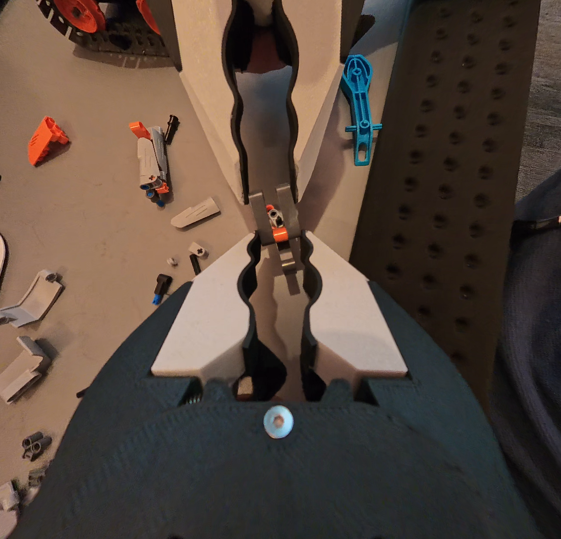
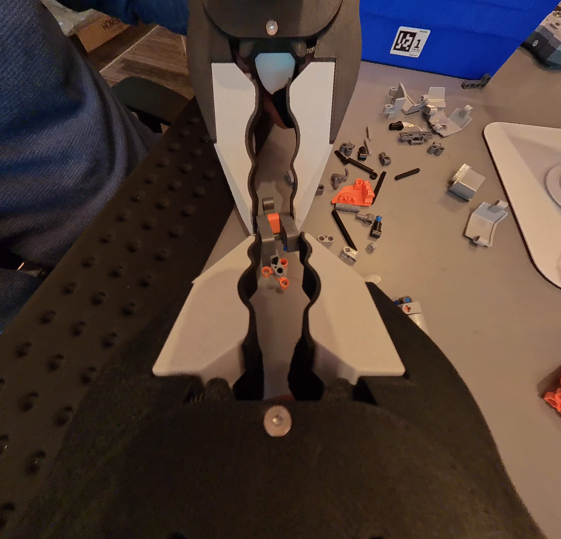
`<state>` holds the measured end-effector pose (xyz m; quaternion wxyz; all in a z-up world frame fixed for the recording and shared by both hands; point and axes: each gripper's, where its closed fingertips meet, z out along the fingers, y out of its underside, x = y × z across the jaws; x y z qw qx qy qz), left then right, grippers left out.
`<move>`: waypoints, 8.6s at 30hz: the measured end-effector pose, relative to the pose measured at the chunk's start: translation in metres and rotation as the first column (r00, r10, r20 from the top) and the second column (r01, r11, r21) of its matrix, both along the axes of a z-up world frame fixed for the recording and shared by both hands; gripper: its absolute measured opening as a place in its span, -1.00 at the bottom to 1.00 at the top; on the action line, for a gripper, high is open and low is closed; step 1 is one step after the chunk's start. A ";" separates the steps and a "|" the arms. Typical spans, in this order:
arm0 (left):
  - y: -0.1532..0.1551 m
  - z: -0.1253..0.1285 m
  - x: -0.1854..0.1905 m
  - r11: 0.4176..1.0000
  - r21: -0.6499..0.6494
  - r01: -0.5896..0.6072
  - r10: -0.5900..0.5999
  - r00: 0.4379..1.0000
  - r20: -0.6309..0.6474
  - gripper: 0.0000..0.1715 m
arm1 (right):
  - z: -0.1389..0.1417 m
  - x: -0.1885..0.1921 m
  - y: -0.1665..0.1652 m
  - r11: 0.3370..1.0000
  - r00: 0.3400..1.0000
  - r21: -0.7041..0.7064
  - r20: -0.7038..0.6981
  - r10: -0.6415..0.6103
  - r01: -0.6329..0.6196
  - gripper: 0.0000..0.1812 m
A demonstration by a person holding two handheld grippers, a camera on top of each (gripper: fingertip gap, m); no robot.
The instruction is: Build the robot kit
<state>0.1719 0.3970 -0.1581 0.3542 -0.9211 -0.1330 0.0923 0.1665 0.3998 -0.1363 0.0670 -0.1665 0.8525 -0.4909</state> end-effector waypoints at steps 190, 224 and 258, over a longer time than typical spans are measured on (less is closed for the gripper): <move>0.014 -0.024 0.001 0.832 -0.377 0.406 -0.419 0.906 0.051 -0.73 | -0.031 0.006 0.026 0.966 0.961 0.114 -0.178 -0.211 0.233 -0.77; 0.028 -0.028 -0.003 0.883 -0.298 0.363 -0.378 0.926 0.006 -0.70 | -0.053 0.003 0.042 0.947 0.966 0.215 -0.148 -0.211 0.239 -0.94; 0.030 -0.023 -0.008 0.944 -0.100 0.313 -0.311 0.950 0.032 -0.73 | -0.053 -0.003 0.036 0.947 0.961 0.183 -0.130 -0.243 0.264 -0.95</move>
